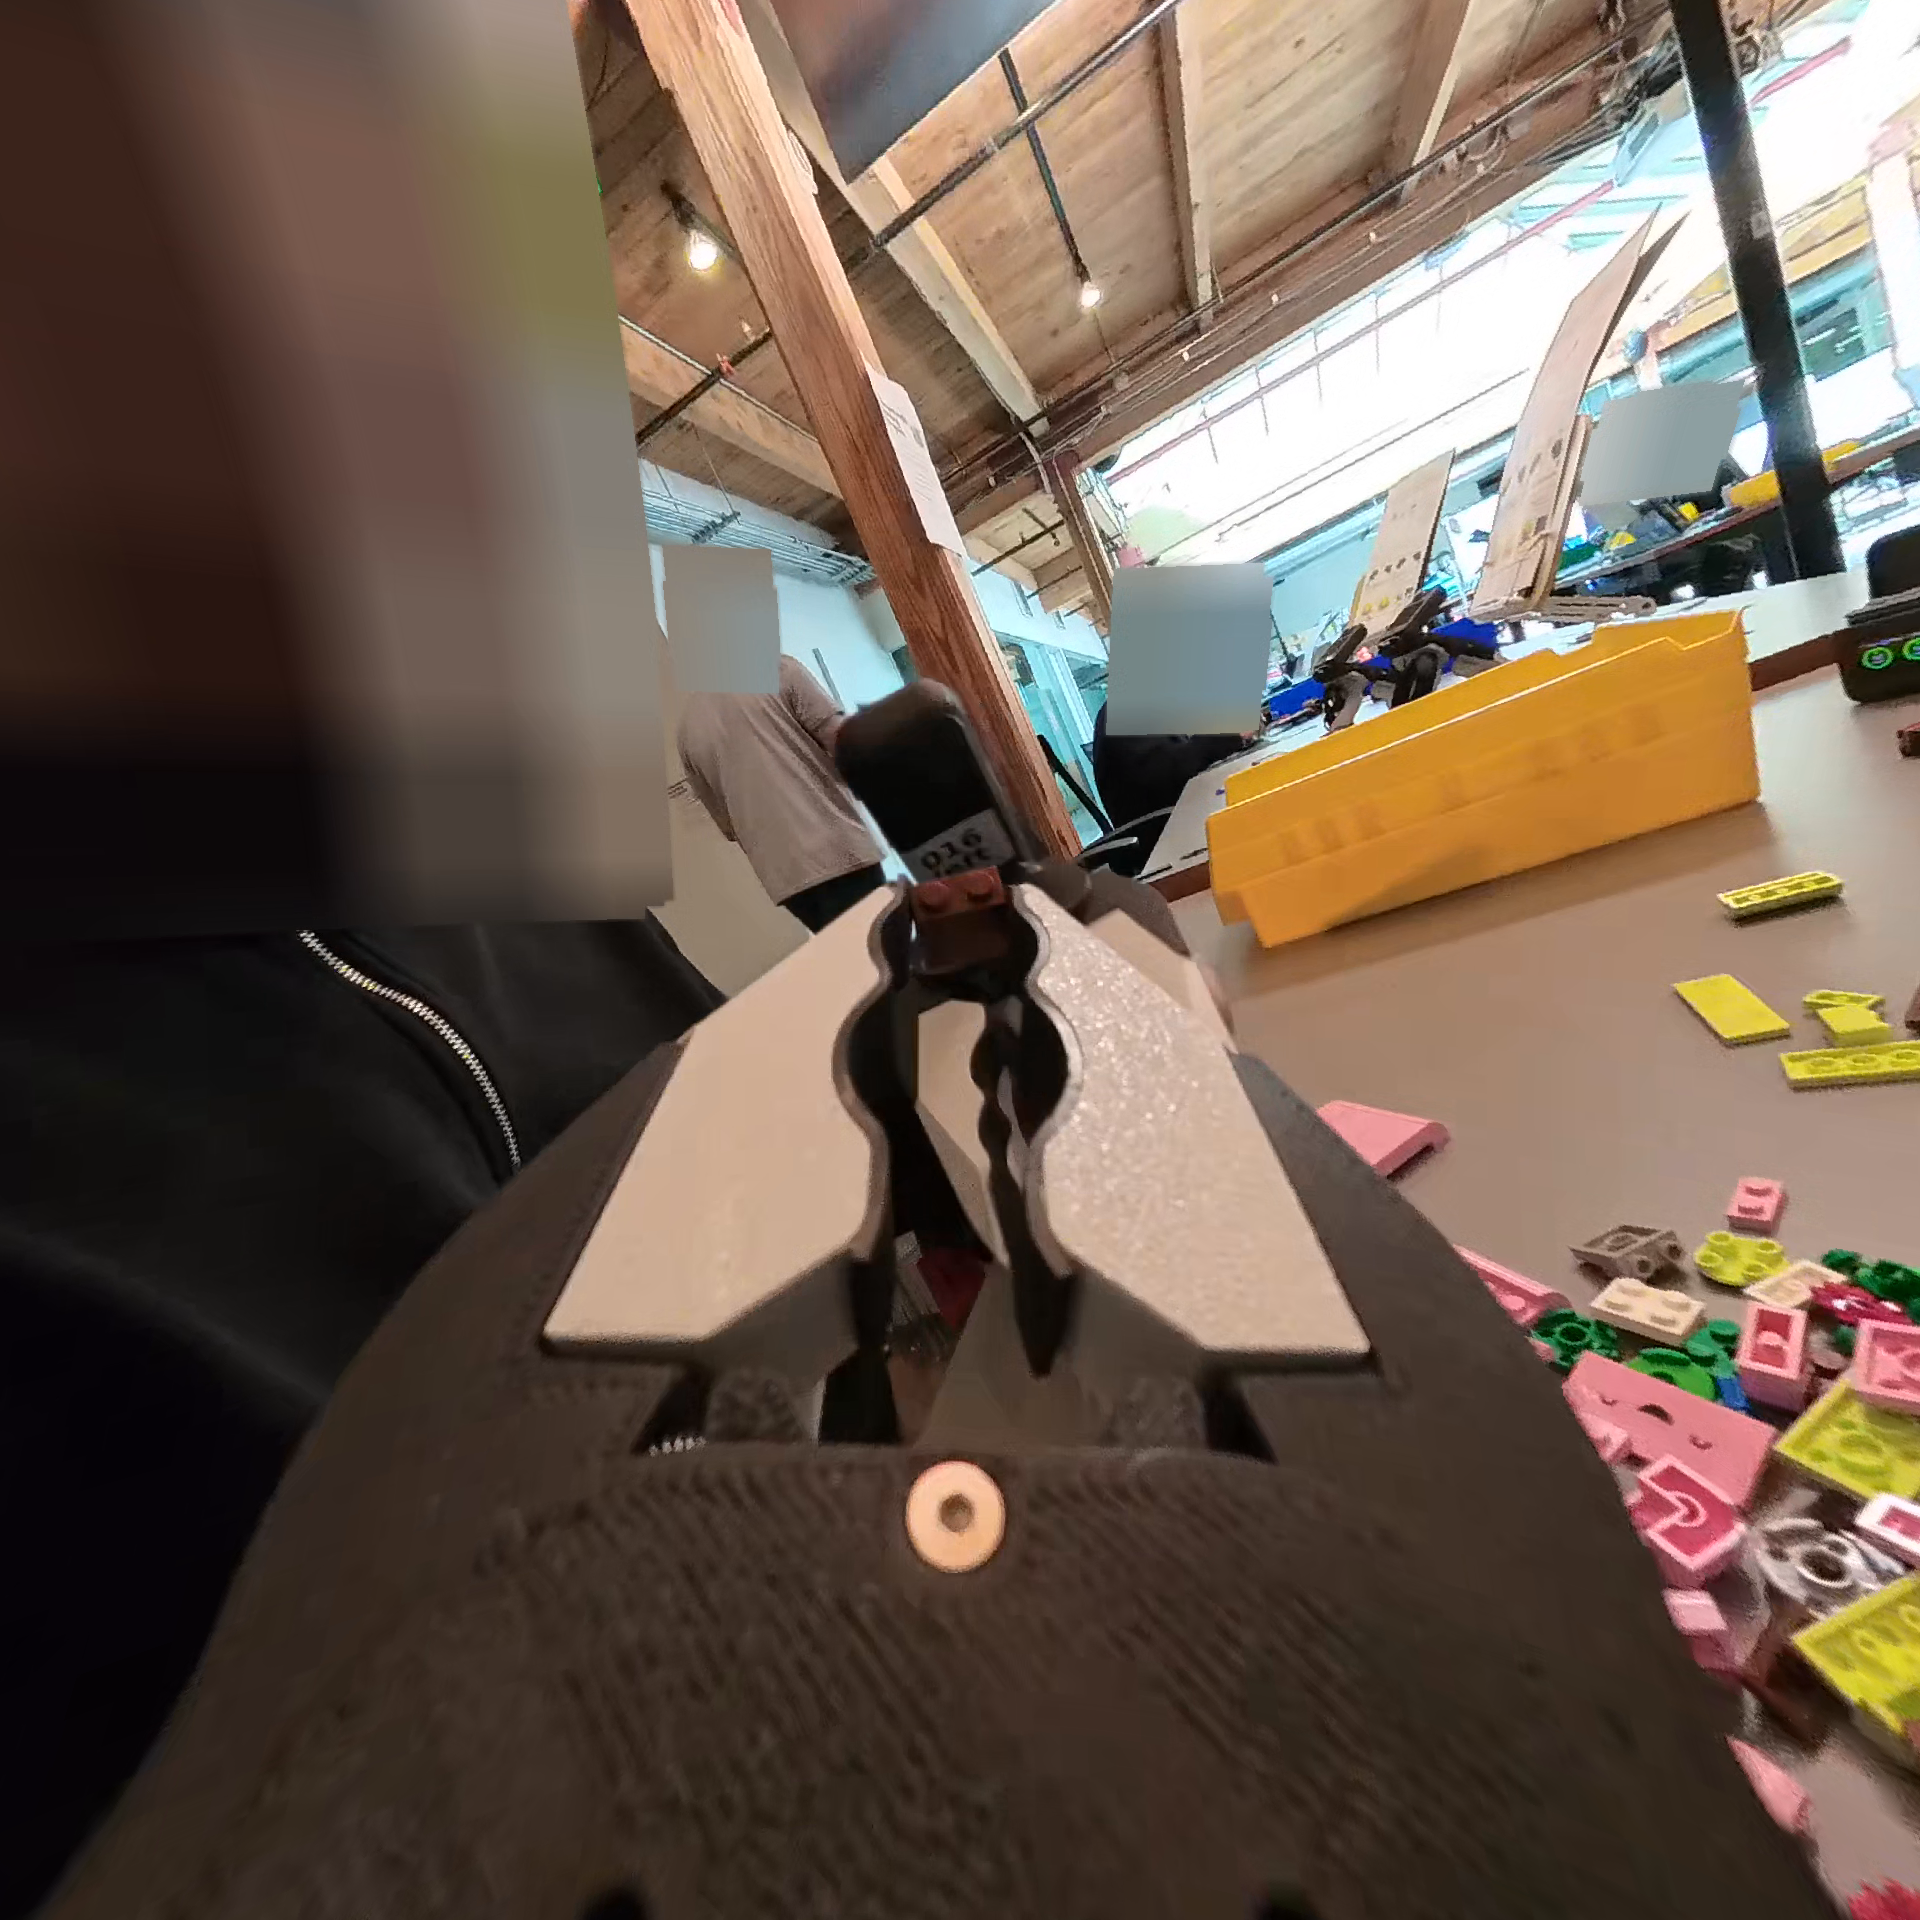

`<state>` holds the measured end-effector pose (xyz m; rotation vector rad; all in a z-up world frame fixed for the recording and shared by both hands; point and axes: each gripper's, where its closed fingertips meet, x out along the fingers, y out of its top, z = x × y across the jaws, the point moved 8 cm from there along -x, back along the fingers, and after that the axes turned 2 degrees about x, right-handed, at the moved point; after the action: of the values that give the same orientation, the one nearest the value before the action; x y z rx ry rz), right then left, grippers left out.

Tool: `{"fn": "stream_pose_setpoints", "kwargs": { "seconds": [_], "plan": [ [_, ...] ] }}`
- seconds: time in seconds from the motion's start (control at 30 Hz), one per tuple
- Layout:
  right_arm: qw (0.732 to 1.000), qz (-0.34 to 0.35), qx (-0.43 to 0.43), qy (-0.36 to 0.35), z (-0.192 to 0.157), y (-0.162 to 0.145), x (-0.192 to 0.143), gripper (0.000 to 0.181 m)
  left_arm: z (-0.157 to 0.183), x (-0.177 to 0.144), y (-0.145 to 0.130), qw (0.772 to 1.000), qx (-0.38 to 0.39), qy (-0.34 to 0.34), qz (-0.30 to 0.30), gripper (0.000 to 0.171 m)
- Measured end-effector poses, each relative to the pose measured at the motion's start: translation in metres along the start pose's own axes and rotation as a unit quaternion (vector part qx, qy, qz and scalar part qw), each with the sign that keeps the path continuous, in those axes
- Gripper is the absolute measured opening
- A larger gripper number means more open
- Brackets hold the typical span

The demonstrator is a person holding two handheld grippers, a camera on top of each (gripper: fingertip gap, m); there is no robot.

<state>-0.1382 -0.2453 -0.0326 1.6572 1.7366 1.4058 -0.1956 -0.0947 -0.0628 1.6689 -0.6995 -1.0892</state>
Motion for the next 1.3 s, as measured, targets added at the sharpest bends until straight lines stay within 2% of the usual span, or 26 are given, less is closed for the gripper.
{"fn": "stream_pose_setpoints", "kwargs": {
  "seconds": [0.1,0.27,0.43,0.47,0.53,0.57,0.6,0.63,0.7,0.73,0.77,0.8,0.87,1.1,1.2,1.3],
  "plan": [
    [1.000,-0.014,0.021,-0.018,0.005,-0.005,0.005,0.014,0.001,-0.008,0.009,0.998,0.032,0.042,0.041,0.054],
    [0.997,-0.047,0.052,-0.038,0.014,-0.018,0.022,0.013,0.001,-0.018,0.013,0.990,0.087,0.084,0.070,0.047],
    [0.991,-0.095,0.084,-0.038,0.020,-0.036,0.045,0.013,0.002,-0.024,0.013,0.978,0.145,0.127,0.075,0.019],
    [0.990,-0.099,0.090,-0.035,0.020,-0.037,0.047,0.014,0.002,-0.025,0.013,0.978,0.146,0.130,0.076,0.019],
    [0.990,-0.098,0.101,-0.028,0.020,-0.038,0.047,0.017,0.001,-0.025,0.013,0.982,0.124,0.118,0.078,0.018],
    [0.990,-0.095,0.104,-0.026,0.020,-0.037,0.045,0.020,-0.001,-0.025,0.014,0.986,0.098,0.108,0.086,0.018],
    [0.990,-0.089,0.105,-0.029,0.021,-0.035,0.043,0.030,-0.004,-0.027,0.014,0.988,0.066,0.095,0.099,0.018],
    [0.991,-0.079,0.104,-0.033,0.022,-0.033,0.040,0.031,-0.007,-0.029,0.015,0.990,0.032,0.075,0.114,0.018],
    [0.993,-0.063,0.091,-0.033,0.021,-0.027,0.034,0.006,-0.014,-0.031,0.013,0.989,-0.039,0.036,0.140,0.018],
    [0.994,-0.056,0.084,-0.036,0.021,-0.025,0.032,0.000,-0.017,-0.033,0.012,0.986,-0.066,0.022,0.151,0.018],
    [0.995,-0.050,0.082,-0.041,0.022,-0.024,0.031,0.004,-0.019,-0.034,0.011,0.984,-0.083,0.013,0.159,0.018],
    [0.995,-0.046,0.083,-0.045,0.023,-0.023,0.031,0.019,-0.022,-0.035,0.009,0.982,-0.091,0.014,0.165,0.017],
    [0.994,-0.045,0.088,-0.049,0.025,-0.024,0.031,0.030,-0.023,-0.036,0.008,0.982,-0.084,0.017,0.169,0.017],
    [0.994,-0.045,0.081,-0.061,0.026,-0.024,0.033,0.042,-0.014,-0.032,0.010,0.982,-0.059,-0.008,0.180,0.017],
    [0.996,-0.036,0.037,-0.071,0.021,-0.019,0.031,0.041,-0.013,-0.030,0.008,0.987,-0.020,0.034,0.158,0.017],
    [0.995,-0.048,0.041,-0.074,0.022,-0.021,0.032,0.041,-0.011,-0.025,0.007,0.990,0.012,0.056,0.127,0.018]
  ]
}}
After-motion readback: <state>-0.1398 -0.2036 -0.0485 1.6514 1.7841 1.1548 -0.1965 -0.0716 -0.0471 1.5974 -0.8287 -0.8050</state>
